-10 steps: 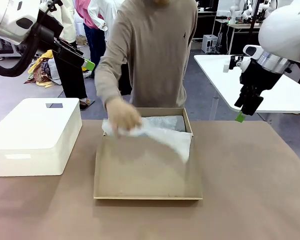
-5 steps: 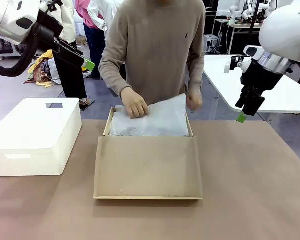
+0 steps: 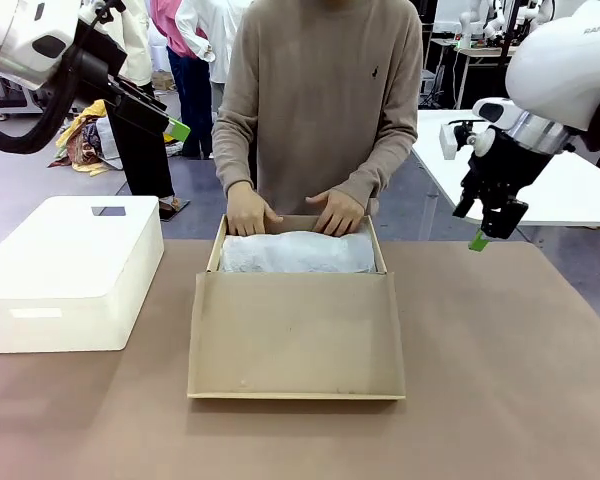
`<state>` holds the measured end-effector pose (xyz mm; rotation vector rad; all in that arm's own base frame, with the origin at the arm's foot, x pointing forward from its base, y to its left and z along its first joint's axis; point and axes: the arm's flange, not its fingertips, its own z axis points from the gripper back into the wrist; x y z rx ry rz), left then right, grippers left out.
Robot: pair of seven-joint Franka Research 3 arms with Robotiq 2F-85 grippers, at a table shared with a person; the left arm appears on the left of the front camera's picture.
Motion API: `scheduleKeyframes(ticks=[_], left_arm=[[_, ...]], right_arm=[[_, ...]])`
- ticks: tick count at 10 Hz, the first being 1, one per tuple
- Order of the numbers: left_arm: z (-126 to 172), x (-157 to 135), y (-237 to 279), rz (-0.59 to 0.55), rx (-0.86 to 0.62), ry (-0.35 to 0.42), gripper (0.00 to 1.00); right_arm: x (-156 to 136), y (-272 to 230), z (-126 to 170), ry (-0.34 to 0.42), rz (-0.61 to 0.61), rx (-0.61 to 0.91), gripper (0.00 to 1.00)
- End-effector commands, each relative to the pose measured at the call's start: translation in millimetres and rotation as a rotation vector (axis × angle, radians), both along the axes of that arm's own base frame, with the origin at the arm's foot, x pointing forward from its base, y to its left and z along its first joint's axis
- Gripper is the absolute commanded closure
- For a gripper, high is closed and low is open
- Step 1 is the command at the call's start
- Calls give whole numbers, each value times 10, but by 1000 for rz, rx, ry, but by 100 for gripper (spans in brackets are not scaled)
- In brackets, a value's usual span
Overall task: Pack the shoes into the box.
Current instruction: Close the Shoes Box.
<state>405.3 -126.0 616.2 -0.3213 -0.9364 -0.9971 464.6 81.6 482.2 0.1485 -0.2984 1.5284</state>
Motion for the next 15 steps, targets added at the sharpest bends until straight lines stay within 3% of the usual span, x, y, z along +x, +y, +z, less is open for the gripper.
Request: scheduleKeyframes(ticks=[1, 2, 5, 7, 9, 11, 15], left_arm=[[-20, 25, 20, -26, -14, -9, 0], [-20, 25, 20, -26, -14, -9, 0], [-20, 25, 20, -26, -14, -9, 0], [-20, 25, 20, -26, -14, -9, 0], [-20, 25, 20, -26, -14, -9, 0], [-20, 25, 20, -26, -14, -9, 0], [-20, 25, 20, -26, -14, -9, 0]], right_arm=[[139, -39, -161, -40, 163, 72, 0], [155, -16, -205, -42, 253, 123, 2], [242, 12, -268, 76, 344, 186, 60], [263, 4, -288, 107, 393, 217, 100], [262, -6, -292, 122, 402, 251, 100], [257, 5, -303, 178, 293, 319, 100], [211, 40, -305, 183, 212, 284, 100]])
